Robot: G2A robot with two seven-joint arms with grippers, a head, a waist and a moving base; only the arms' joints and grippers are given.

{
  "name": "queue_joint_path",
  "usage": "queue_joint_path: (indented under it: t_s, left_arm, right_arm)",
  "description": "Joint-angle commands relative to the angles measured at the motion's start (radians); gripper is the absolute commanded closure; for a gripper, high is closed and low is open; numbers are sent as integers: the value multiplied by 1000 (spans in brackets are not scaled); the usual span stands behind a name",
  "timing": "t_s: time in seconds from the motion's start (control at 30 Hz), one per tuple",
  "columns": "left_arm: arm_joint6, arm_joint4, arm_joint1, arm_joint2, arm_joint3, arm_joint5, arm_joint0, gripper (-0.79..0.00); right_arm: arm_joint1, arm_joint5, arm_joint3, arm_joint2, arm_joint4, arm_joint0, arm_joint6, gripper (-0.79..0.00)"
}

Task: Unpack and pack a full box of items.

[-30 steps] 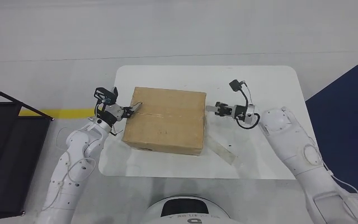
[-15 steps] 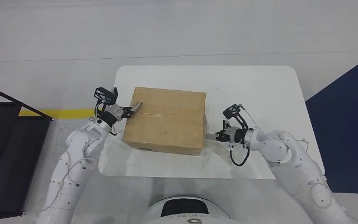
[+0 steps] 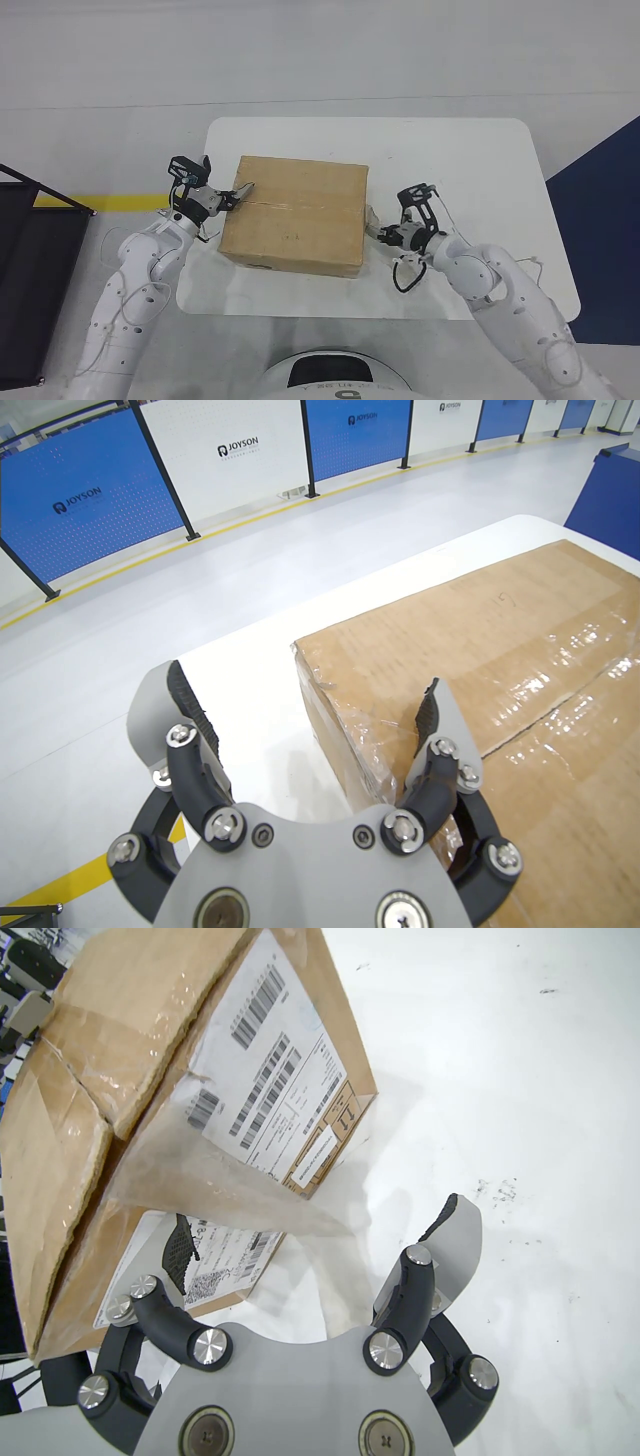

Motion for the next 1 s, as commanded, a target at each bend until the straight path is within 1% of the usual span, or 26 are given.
queue_joint_path:
  t_s: [0.0, 0.2, 0.33, 0.5, 0.67, 0.77, 0.97]
  left_arm:
    - [0, 0, 0, 0, 0, 0, 0, -785]
    - [0, 0, 0, 0, 0, 0, 0, -785]
    - [0, 0, 0, 0, 0, 0, 0, -785]
    - [0, 0, 0, 0, 0, 0, 0, -785]
    - [0, 0, 0, 0, 0, 0, 0, -785]
    - [0, 0, 0, 0, 0, 0, 0, -785]
    - [0, 0, 0, 0, 0, 0, 0, -785]
  right_arm:
    - [-5, 19, 13, -4, 22, 14, -13, -785]
    - [-24, 44, 70, -19, 90, 61, -75, -785]
    - [-30, 39, 72, -13, 107, 54, -139, -785]
    - [-29, 0, 38, 27, 121, 3, -222, -785]
    - [-26, -56, -1, 71, 139, -61, -279, -785]
    - [-24, -79, -27, 96, 146, -94, -285, -785]
    - [-21, -76, -119, 126, 122, -144, -278, -785]
